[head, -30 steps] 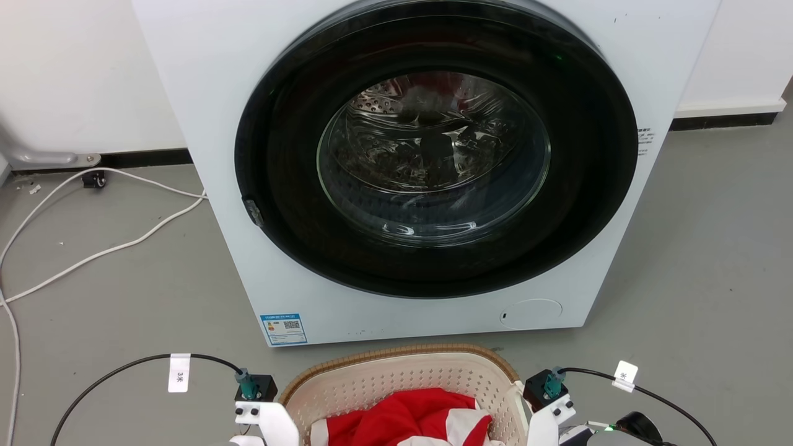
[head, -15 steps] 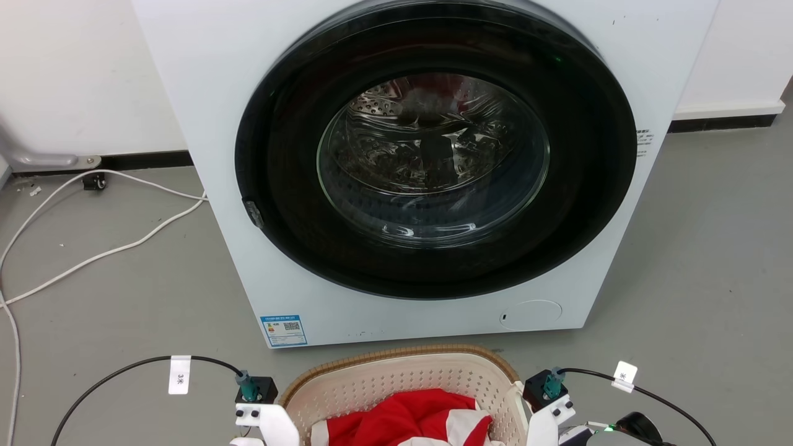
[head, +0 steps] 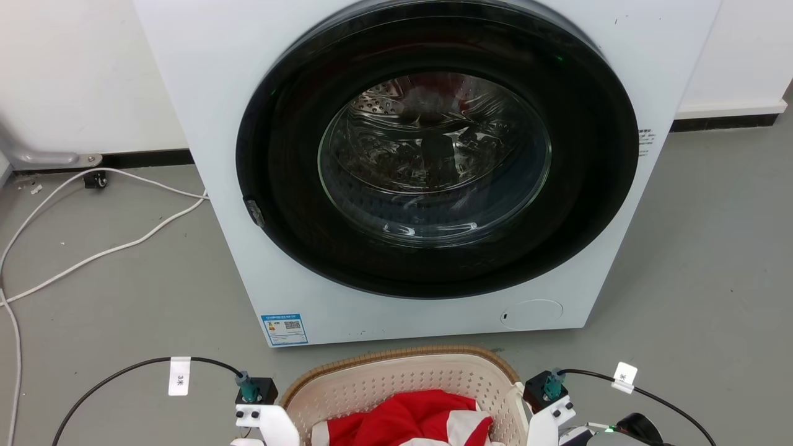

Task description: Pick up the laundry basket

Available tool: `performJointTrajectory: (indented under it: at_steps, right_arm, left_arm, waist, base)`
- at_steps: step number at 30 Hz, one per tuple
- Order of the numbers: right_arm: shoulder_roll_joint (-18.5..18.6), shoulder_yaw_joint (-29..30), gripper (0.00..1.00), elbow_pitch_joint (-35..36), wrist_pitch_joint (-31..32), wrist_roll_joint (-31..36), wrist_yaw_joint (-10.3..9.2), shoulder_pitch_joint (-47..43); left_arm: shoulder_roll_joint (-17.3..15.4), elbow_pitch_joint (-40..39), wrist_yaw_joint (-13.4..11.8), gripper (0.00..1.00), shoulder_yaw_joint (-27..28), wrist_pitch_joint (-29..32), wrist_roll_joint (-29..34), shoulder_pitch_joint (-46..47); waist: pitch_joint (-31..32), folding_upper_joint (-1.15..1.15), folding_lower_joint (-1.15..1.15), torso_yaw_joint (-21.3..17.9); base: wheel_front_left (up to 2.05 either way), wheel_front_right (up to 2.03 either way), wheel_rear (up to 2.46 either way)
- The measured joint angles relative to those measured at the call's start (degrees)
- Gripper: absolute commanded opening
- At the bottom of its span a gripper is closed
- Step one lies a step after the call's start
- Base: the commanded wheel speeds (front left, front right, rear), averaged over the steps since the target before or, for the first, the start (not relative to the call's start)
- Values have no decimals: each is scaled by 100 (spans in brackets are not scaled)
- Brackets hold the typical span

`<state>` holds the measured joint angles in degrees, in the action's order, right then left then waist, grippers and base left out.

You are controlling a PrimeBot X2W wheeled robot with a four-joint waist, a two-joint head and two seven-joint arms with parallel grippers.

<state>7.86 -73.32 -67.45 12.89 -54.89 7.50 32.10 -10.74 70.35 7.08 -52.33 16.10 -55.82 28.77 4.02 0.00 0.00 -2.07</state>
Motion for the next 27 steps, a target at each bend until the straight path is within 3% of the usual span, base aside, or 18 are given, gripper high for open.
performJointTrajectory:
  at_steps: [27]
  right_arm:
    - [2,-1,0,-9,-23,33,0,-43]
  left_arm:
    - [-5,36,0,0,-323,-101,-305,6]
  waist:
    - [28,0,0,8]
  base:
    - [0,0,0]
